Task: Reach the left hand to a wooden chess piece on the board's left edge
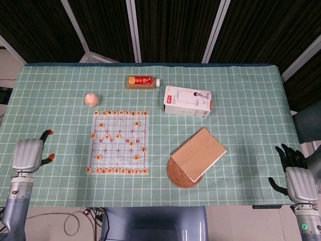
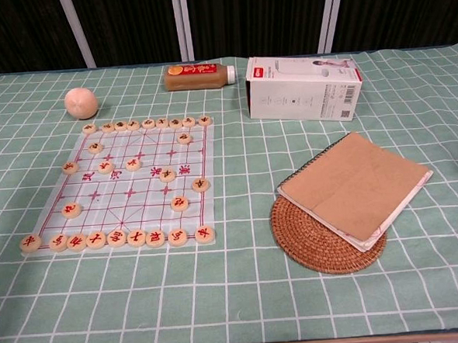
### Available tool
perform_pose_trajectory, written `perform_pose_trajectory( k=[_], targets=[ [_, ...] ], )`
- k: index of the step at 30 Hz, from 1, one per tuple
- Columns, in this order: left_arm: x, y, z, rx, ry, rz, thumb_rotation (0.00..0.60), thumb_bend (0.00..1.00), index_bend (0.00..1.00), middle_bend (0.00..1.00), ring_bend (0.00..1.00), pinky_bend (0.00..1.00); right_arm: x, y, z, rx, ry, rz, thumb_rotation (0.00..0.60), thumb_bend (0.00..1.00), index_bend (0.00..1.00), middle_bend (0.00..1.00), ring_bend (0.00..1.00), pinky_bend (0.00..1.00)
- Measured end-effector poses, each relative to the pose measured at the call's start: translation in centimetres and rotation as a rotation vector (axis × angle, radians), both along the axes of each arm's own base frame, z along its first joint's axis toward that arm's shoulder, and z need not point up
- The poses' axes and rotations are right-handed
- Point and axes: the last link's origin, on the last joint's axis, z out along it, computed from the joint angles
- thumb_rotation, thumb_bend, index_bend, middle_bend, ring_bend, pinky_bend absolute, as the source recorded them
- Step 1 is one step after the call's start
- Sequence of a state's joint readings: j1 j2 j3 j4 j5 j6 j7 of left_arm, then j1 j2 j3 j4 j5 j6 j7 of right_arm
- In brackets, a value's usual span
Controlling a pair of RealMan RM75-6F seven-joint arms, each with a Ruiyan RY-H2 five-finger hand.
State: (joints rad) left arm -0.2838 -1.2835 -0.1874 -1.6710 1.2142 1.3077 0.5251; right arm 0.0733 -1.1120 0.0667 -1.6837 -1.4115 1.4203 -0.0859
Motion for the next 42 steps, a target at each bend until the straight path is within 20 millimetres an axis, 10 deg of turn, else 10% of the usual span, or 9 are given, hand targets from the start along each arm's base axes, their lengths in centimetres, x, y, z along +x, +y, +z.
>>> perform_pose_trajectory(
  k=[20, 42],
  targets=[
    [0.9, 7.6, -5.0, -0.133, 0.116, 0.066, 0.600, 0.23, 0.38, 1.00, 0.85, 0.94, 0.0, -0.1, 0.1, -0.001, -0.013, -0.011, 0.600, 0.34, 0.00, 0.00, 0.00, 0.00],
    [2.7, 11.4, -10.6, -0.213, 0.133, 0.064, 0.600, 0.27, 0.46, 1.00, 0.85, 0.94, -0.1, -0.2, 0.1, 0.000, -0.022, -0.020, 0.600, 0.34, 0.00, 0.00, 0.00, 0.00]
  ],
)
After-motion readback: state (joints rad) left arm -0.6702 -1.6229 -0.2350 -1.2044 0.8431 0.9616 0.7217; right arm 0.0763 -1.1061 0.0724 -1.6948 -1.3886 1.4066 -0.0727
